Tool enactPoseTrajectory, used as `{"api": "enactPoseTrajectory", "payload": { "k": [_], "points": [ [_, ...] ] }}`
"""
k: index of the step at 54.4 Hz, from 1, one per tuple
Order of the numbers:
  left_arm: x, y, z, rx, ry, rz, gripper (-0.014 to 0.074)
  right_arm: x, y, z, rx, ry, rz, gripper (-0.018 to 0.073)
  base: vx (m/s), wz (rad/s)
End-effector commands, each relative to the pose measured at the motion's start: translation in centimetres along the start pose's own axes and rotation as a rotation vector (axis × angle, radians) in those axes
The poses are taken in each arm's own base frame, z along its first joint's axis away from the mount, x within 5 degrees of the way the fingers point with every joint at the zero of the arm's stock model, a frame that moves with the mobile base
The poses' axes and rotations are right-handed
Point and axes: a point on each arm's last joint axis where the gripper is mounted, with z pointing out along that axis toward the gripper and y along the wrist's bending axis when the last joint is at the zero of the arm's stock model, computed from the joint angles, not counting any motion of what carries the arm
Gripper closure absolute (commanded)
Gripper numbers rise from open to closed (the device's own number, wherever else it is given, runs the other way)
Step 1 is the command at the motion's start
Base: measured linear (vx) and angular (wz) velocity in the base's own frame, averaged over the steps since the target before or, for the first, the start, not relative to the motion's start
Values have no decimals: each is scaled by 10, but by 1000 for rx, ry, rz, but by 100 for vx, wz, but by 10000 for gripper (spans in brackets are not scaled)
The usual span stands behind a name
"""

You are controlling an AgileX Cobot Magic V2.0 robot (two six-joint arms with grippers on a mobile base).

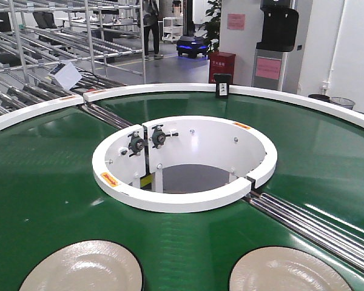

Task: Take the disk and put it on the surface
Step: 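Move both grippers down toward the two beige plates on the green table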

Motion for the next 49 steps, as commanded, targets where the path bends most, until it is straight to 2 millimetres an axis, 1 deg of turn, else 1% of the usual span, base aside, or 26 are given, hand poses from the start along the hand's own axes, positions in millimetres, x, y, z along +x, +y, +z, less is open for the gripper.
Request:
{"api": "enactPoseTrajectory", "payload": {
  "k": [1,49],
  "points": [
    [-16,-2,-3,13,-120,-7,603,-5,0,1,0,-71,-14,567,0,0],
    [-18,-2,-3,15,-140,-7,603,-6,1,0,-1,-87,-17,567,0,0]
  ]
}}
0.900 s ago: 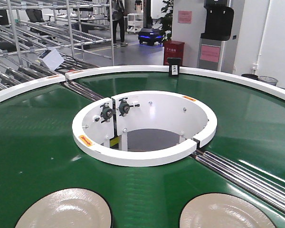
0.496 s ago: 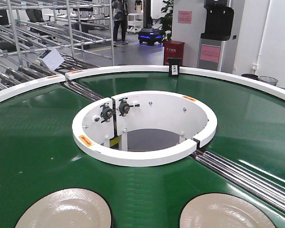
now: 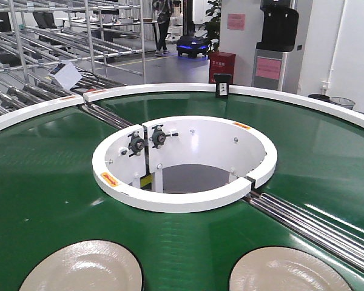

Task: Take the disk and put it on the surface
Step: 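Move both grippers down toward the two beige plates on the green table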

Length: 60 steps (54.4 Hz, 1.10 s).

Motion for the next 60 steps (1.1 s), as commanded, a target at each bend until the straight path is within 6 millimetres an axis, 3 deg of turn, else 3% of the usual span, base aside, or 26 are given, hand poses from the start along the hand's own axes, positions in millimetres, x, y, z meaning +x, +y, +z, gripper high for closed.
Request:
{"api": "enactPoseTrajectory", "payload": {
  "k": [1,11,22,29,41,49,60],
  "points": [
    [-20,-2,-3,16,-148,-7,603,-7,1,0,-2,-93,-15,567,0,0],
    [-27,-3,-5,25,-228,-7,603,-17,2,-1,-14,-210,-23,567,0,0],
    [-65,-6,-19,61,-545,-16,603,-53,4,-15,-51,-554,5,567,0,0],
    [-109,-10,-35,54,-571,6,603,-86,-2,-30,-37,-589,63,567,0,0],
    [-198,-17,-53,35,-569,53,603,-167,-13,-51,-1,-521,61,567,0,0],
    [-236,-20,-30,29,-531,69,603,-209,-17,-41,8,-487,48,567,0,0],
    [-227,-19,22,18,-326,67,602,-208,-15,7,1,-295,39,564,0,0]
  ]
}}
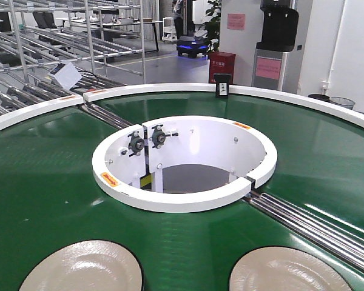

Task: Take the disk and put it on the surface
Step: 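Move both grippers down toward the two beige plates on the green table, then close left and right grippers on the rims of the beige plates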

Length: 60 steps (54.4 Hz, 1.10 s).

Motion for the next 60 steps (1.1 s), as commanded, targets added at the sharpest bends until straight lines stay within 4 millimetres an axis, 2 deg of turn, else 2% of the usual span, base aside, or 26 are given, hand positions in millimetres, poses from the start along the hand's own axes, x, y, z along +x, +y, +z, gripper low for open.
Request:
{"api": "enactPoseTrajectory", "payload": {
  "k": [1,9,16,21,25,31,36,45,54,60],
  "points": [
    [2,0,20,0,38,2,601,-1,0,21,4,38,-22,563,0,0],
    [33,1,43,-6,269,3,576,19,1,48,3,189,-25,538,0,0],
    [60,1,60,-12,452,3,499,30,1,64,0,260,-30,477,0,0],
    [74,2,68,-14,536,3,412,36,2,71,-1,293,-30,403,0,0],
    [84,2,75,-15,585,4,309,40,2,74,-2,310,-31,333,0,0],
    [97,2,84,-16,642,4,181,43,2,78,-3,331,-31,197,0,0],
    [110,2,91,-17,697,1,113,47,2,80,-2,353,-32,110,0,0],
    [138,2,104,-23,787,-35,100,51,2,83,-1,385,-33,32,0,0],
    [158,2,118,-26,816,-38,115,54,2,86,-2,400,-33,29,0,0],
    [170,4,129,-68,867,-110,131,54,2,86,-1,402,-33,29,0,0]
  ]
}}
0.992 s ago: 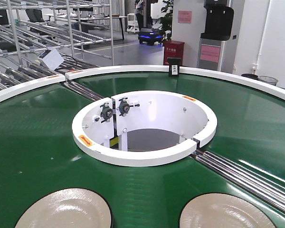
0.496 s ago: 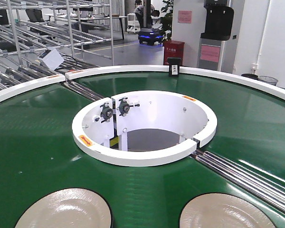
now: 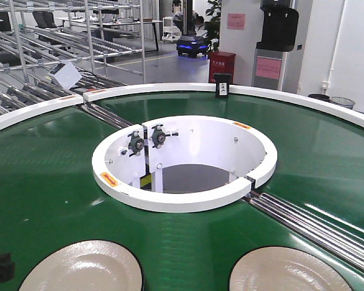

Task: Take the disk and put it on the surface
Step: 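Close left and right grippers on the rims of the beige plates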

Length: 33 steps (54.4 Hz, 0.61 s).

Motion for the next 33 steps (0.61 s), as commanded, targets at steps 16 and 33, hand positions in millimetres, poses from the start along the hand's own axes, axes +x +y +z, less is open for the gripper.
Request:
{"api": "enactPoseTrajectory", "payload": {
  "k": [16,33],
  "points": [
    [-70,19,36,-58,25,-119,148,-17,-1,-5,4,-102,-14,29,0,0],
    [-65,49,102,131,234,-394,159,-17,-1,-5,4,-102,-14,29,0,0]
  ]
}}
